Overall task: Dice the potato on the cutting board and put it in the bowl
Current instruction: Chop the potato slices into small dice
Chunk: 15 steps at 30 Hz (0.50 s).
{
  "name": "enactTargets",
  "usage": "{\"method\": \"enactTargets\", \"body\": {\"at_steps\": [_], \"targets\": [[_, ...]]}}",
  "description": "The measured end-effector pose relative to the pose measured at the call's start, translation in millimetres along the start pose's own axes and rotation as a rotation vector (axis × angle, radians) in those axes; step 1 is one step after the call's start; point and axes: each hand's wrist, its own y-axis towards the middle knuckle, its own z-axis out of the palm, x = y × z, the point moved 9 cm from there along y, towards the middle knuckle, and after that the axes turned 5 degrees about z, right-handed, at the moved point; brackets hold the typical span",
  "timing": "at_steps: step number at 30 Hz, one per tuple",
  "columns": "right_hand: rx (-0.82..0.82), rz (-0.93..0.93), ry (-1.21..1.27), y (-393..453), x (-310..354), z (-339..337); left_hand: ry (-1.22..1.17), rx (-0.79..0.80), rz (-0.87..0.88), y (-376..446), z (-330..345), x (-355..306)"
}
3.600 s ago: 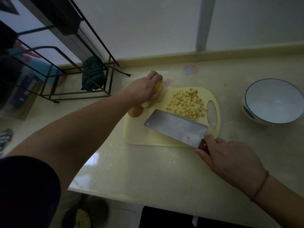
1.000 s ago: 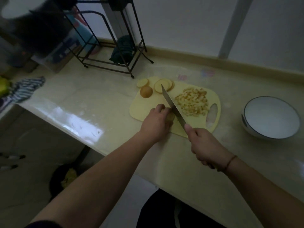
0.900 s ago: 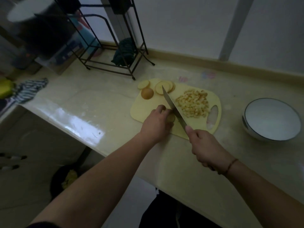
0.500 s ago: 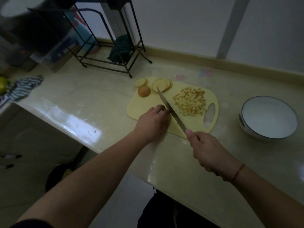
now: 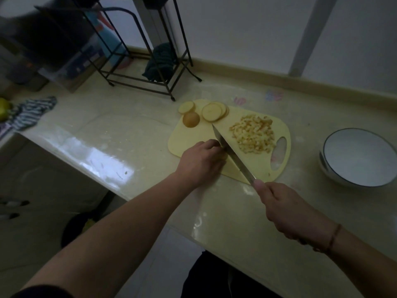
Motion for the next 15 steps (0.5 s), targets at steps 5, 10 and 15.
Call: {"method": "enactTargets", "body": {"at_steps": [5,10,15], "targets": [[0.064,0.073,-0.005,20.9,13.0,2.0,0.008,-0.015,0.01,0.7,-0.3,-1.2],[0.075,0.115,0.068,28.6,5.7,0.9,0.026,-0.01,0.017,-0.2,-0.4,-1.5],[0.1,0.14,0.247,31.7,-2.0,0.6,-0.002,-0.008,0.019,-2.2,-0.9,-0.8]]}}
